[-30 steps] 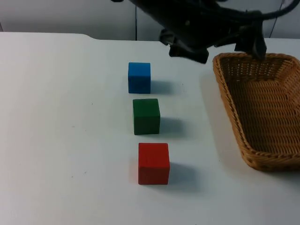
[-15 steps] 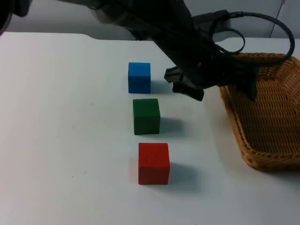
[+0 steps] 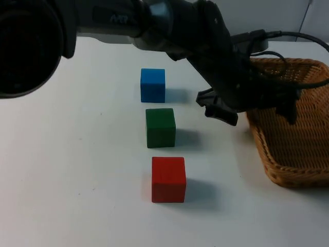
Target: Pick up the basket with the left hand and place the blue cube into the basket with the right hand.
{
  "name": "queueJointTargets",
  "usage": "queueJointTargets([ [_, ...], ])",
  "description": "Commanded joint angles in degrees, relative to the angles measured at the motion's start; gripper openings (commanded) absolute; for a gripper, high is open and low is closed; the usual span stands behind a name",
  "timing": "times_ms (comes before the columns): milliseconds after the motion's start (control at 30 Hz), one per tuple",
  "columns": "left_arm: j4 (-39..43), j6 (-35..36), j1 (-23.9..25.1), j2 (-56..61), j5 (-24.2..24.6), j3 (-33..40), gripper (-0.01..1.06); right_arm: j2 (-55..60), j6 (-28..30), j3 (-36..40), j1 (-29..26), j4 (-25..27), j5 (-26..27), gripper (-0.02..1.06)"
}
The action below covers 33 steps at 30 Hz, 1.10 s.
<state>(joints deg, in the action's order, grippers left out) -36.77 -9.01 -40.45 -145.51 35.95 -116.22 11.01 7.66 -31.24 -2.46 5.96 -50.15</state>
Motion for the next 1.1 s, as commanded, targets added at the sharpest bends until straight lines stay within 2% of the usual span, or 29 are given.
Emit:
queueJointTargets([
  [0, 0.16, 0.59, -0.44, -0.05, -0.84, -0.6, 1.04, 0.26, 0.37, -0.43, -0.35, 0.32, 0.8, 1.04],
  [333, -0.9, 0.59, -0.67, -1.08, -1.1, -0.6, 1.04, 0.26, 0.37, -0.43, -0.35, 0.32, 0.8, 1.04],
  [467, -1.0, 0.59, -0.67, -1.08, -1.31, -0.6, 0.98, 0.26, 0.37, -0.43, -0.35, 0.32, 0.8, 1.04],
  [567, -1.0, 2.03, -0.67, -1.19, -1.5, -0.6, 0.77, 0.26, 0.26, -0.43, -0.35, 0.32, 0.79, 1.04],
  [600, -1.0, 2.03, -0.67, -1.19, -1.5, -0.6, 0.77, 0.26, 0.26, -0.43, -0.35, 0.32, 0.79, 1.04],
  [733, -1.45, 2.16, -0.79, -1.19, -2.23, -0.6, 0.41, 0.26, 0.26, -0.43, -0.35, 0.2, 1.18, 1.04],
  [767, -1.45, 2.16, -0.79, -1.19, -2.23, -0.6, 0.41, 0.26, 0.26, -0.43, -0.35, 0.2, 1.18, 1.04],
  [900, -3.48, 5.14, -0.79, -1.19, -3.22, -0.6, 0.14, 0.26, 0.26, -0.43, -0.35, 0.1, 2.05, 1.04],
  [933, -3.48, 5.14, -0.79, -1.19, -3.22, -0.6, 0.14, 0.26, 0.26, -0.43, -0.35, 0.1, 2.05, 1.04],
  [1000, -3.48, 5.14, -0.79, -0.94, -3.17, -0.6, 0.03, 0.26, 0.26, -0.43, -0.35, -0.15, 2.49, 1.04],
  [1067, -3.61, 5.24, -0.79, -0.61, -2.55, -0.6, 0.0, 0.26, 0.26, -0.43, -0.35, -0.28, 3.74, 1.04],
])
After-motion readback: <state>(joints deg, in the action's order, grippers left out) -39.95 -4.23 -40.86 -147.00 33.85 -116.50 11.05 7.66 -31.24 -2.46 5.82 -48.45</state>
